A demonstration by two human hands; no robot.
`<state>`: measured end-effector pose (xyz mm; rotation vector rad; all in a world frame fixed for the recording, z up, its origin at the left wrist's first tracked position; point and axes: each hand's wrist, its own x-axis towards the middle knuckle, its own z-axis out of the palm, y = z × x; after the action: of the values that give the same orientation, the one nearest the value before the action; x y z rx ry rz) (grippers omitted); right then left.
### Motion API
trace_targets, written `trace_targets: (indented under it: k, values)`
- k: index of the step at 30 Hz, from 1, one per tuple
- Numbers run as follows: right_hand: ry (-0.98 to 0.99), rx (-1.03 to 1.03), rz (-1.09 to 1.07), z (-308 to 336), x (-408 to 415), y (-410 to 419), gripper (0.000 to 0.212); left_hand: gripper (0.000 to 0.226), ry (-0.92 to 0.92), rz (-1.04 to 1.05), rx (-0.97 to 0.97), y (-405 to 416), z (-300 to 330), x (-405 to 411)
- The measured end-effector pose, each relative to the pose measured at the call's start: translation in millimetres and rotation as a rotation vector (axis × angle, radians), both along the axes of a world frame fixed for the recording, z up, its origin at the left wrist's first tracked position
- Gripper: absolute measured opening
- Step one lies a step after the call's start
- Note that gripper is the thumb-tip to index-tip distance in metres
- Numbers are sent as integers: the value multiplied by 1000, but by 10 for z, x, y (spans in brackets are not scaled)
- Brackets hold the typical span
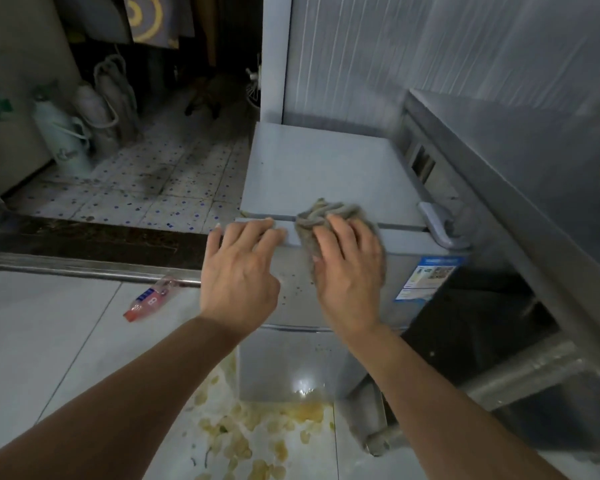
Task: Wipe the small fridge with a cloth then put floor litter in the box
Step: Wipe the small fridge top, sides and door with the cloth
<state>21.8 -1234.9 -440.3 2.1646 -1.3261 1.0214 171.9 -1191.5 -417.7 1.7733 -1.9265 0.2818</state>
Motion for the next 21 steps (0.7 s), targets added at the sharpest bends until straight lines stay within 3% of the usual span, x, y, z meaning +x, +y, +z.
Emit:
trace_targets:
  k: [3,7,12,16,21]
  values:
    - [124,-73,-38,-78,-404,-88,41,48,58,20,-140,-59,-121,-22]
    - [108,-141,-198,-161,-1008,-194,41,35,142,63,-325,-132,-277,-83]
    - [235,-356,-202,-171,-1184,-320,33,27,190,71,-465,-214,-438,-116]
    - [162,-512,-232,-296,-1253,-361,33,24,189,69,-544,-277,-537,-119]
    - [-92,-460,-375,-713,-1280,-341,46,23,208,73,-580,-299,-588,-147]
